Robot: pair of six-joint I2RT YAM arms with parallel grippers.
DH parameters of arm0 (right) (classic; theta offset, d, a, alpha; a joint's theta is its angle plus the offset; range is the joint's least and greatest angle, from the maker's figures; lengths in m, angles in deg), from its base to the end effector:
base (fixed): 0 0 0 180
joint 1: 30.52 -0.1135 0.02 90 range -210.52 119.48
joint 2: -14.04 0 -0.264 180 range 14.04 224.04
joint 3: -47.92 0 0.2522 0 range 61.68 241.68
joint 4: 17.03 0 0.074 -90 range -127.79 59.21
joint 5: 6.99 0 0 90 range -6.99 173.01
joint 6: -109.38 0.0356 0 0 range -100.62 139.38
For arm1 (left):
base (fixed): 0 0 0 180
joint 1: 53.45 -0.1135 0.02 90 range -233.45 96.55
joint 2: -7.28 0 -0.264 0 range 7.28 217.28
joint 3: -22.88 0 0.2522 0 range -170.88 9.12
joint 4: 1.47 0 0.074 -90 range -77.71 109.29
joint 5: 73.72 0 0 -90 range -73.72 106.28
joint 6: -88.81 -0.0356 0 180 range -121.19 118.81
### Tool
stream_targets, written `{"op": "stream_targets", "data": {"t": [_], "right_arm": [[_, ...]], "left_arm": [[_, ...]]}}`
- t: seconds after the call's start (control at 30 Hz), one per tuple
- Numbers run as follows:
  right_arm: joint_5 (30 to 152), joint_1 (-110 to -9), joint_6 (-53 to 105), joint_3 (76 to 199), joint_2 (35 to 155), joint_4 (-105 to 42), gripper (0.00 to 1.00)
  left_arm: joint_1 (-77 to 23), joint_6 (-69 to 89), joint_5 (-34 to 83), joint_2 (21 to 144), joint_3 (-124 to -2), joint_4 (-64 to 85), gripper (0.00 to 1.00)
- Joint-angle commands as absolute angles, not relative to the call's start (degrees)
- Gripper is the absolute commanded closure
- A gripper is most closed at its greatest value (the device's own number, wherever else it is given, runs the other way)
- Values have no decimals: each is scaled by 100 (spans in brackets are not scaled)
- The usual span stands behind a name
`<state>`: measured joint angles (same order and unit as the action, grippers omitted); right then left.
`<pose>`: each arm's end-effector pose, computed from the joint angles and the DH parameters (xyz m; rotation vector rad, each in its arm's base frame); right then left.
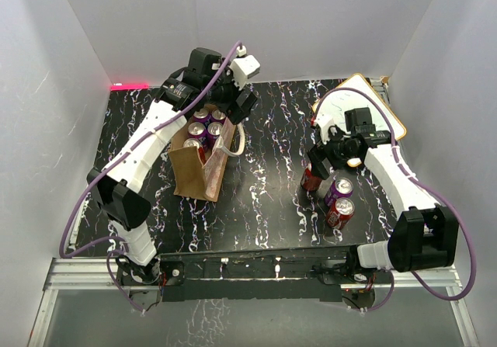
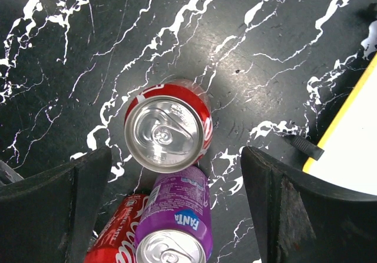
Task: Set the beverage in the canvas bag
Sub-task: Pick up the drink from the center of the board.
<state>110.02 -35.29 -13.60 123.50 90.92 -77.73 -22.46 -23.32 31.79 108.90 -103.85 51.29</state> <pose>0.2596 0.0379 0.2715 -0.9601 2.3407 0.4348 0.3358 -0.2128 0.4289 1.0667 1.7564 -0.3738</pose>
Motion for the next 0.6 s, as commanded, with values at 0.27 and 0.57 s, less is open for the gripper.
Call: {"op": "stream_targets", "data": {"t": [0.27,0.57], "right_arm": [[10821,-3910,-1073,12005,9224,-7114,7],[10920,-4024,-986,11962,9454,-6937,18]], "left_arm": [[-2336,-2139,2475,10003,-9980,5306,6],[-2501,-1380,3096,9440,-8873,5429,13]]}}
